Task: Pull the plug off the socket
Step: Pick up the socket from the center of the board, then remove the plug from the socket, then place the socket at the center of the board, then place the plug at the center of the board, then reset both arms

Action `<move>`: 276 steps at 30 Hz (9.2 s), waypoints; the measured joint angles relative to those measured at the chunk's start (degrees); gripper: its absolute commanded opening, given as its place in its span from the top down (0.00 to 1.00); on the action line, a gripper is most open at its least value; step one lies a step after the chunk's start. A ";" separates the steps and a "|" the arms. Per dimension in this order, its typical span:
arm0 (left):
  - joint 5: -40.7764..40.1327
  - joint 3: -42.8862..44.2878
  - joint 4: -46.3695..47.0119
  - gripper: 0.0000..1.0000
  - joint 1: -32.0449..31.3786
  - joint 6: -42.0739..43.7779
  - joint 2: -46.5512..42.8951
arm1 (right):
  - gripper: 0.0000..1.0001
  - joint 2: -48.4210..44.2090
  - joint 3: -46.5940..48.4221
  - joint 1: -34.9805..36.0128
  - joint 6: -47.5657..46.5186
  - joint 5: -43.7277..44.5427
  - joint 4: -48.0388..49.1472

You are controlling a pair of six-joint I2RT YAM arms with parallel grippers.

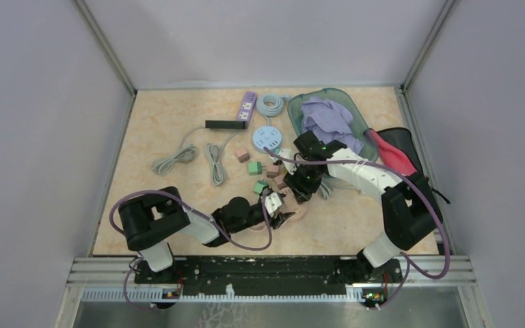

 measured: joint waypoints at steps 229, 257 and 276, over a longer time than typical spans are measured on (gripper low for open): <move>19.08 -16.44 -57.77 0.45 75.67 -66.01 -50.29 | 0.32 2.95 -6.60 2.86 16.74 -6.56 29.59; 7.48 9.88 -96.32 0.00 75.93 -56.61 -62.38 | 0.32 -25.86 -5.53 -25.00 -1.70 -39.39 15.41; 51.93 35.78 -81.70 0.00 75.23 -37.75 -56.89 | 0.10 -30.36 15.67 -30.01 1.49 -36.96 6.73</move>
